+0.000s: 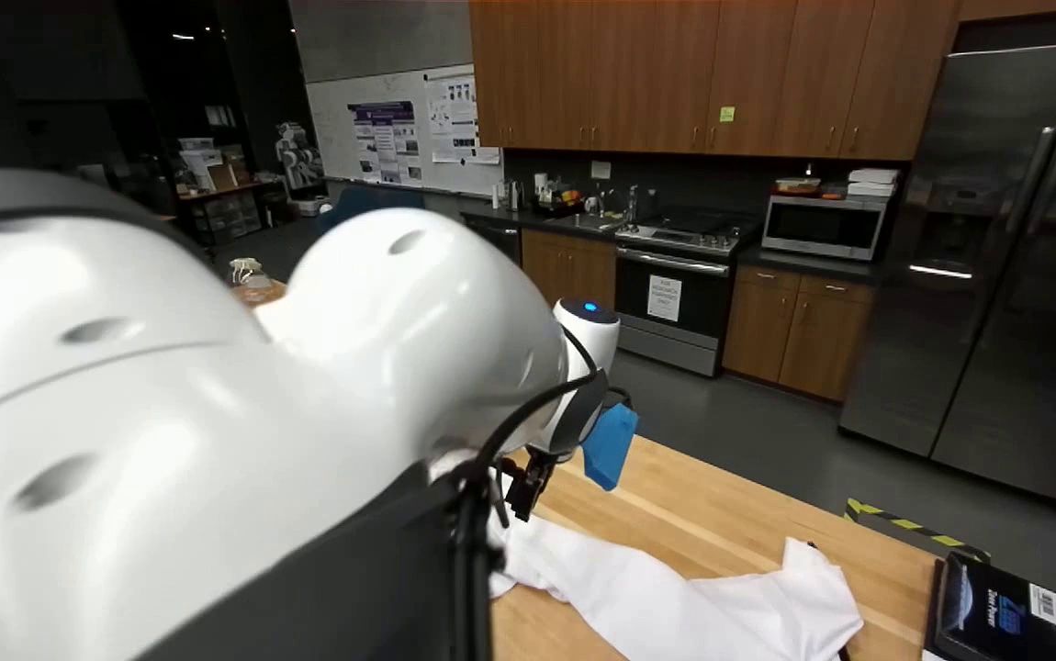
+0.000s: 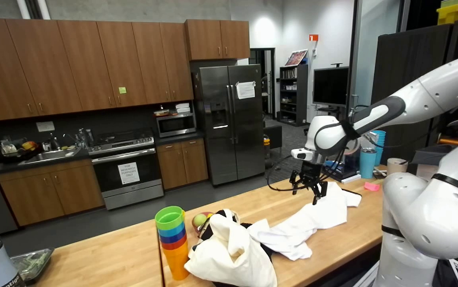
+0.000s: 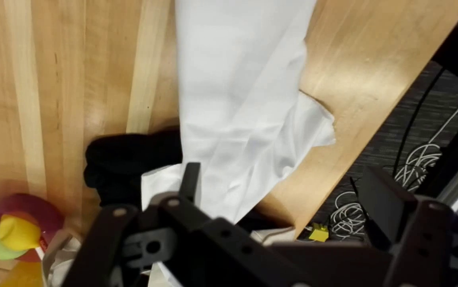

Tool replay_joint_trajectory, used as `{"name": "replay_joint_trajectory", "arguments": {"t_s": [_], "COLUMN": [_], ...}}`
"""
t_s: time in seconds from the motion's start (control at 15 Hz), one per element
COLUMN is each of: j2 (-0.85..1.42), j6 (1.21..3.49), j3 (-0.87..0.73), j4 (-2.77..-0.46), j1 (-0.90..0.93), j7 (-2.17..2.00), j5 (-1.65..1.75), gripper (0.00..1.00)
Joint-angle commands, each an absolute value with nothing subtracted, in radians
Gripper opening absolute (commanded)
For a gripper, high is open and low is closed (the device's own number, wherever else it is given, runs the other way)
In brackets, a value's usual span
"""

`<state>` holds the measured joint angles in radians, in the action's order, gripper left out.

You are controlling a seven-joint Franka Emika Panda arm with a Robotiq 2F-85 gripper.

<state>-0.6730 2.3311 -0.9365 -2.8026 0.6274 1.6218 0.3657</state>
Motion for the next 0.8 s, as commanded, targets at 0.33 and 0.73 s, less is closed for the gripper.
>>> {"name": "replay_joint_trajectory", "arguments": {"t_s": [0.33,0.73], "j2": [-0.232,-0.152], "j6": [2.609,2.603], "j3": [-0.836,-0.473], "j4": [-2.739,-2.741], "j1": [0.715,0.481], "j7": [1.795,1.781], "j5": [0.025,-0.169], "gripper": [1.00,1.00]}}
